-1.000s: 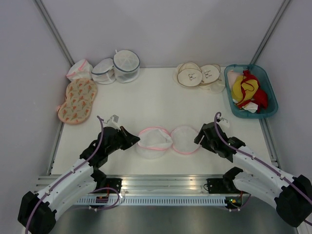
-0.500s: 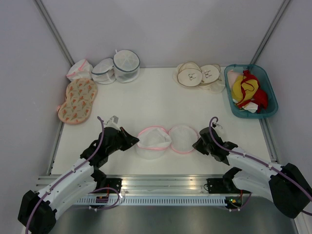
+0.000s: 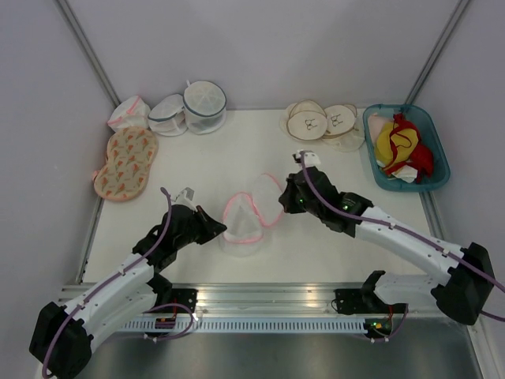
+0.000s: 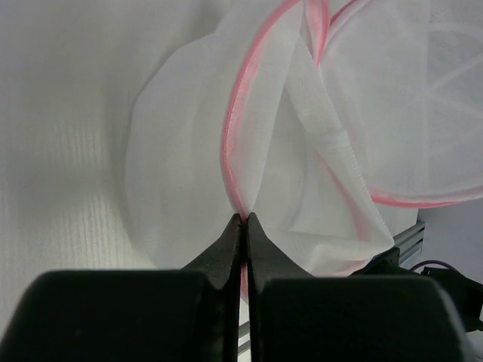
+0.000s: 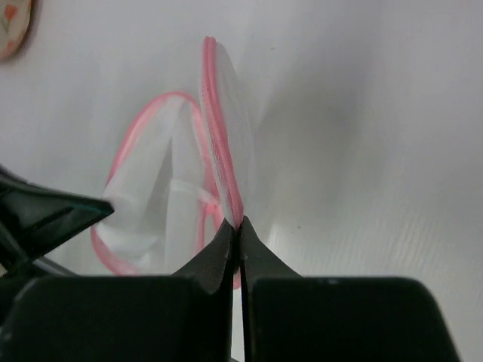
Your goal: Unzip the laundry bag and remove the bra
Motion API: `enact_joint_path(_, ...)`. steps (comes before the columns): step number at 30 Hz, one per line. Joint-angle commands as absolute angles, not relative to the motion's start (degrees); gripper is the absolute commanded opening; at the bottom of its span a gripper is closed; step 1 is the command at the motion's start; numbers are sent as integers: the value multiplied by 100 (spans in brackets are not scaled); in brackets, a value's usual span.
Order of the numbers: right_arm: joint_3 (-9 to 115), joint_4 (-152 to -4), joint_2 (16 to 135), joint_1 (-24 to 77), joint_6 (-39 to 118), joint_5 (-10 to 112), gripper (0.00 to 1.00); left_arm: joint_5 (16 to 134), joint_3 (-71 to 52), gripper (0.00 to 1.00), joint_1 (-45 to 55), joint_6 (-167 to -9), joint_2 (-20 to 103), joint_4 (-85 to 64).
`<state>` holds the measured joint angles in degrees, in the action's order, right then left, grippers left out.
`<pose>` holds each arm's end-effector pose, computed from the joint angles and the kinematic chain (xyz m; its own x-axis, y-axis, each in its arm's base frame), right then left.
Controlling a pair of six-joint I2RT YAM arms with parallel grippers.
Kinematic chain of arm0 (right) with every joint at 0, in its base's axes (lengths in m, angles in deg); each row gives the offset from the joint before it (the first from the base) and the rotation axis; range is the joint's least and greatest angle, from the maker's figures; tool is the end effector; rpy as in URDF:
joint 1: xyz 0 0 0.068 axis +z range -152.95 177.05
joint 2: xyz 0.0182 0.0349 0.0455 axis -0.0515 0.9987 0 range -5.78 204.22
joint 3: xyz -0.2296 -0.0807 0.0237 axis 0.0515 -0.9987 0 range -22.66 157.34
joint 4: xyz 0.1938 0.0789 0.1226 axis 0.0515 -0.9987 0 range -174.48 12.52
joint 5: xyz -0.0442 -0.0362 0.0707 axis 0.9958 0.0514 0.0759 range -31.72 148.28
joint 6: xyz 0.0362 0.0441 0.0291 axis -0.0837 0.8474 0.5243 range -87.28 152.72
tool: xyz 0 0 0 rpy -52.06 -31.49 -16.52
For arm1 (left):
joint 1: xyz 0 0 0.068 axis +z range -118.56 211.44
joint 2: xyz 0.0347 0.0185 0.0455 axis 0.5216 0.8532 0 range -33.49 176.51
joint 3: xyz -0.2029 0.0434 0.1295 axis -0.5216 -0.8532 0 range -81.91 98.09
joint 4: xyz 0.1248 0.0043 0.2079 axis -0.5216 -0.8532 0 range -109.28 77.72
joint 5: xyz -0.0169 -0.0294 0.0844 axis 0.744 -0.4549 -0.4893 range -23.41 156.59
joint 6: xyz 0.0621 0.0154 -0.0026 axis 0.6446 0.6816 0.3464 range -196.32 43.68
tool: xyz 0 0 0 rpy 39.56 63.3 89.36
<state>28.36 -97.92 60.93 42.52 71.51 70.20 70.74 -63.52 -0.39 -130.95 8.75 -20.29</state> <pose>0.1887 0.1773 0.2537 -0.6860 0.1766 -0.7058 -0.1935 0.8909 0.4110 0.1518 -0.0985 0.1701 -0.7310 -0.5035 -0.4605 -0.0311 0.6988 -0.7147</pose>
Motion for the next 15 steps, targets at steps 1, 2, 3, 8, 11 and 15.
enact_joint_path(1,3621,-10621,6759,4827,5805,7155,1,7240,-6126,2,-20,-13064,1011,-1791)
enact_joint_path(2,3788,-10700,6917,5098,5664,7242,0,7222,-6117,2,-20,-13055,1011,-1782)
enact_joint_path(3,4103,-10788,7232,5232,5402,7304,0,7196,-6117,2,-20,-13055,1011,-1738)
enact_joint_path(8,5132,-11350,8157,6119,4864,8066,0,7108,-6082,2,-20,-13046,984,-1668)
enact_joint_path(11,5528,-11658,8570,6507,4644,8472,1,7064,-6064,2,-20,-13073,915,-1659)
enact_joint_path(15,5819,-11922,8878,6858,4442,9026,0,7011,-6064,2,-20,-13178,817,-1632)
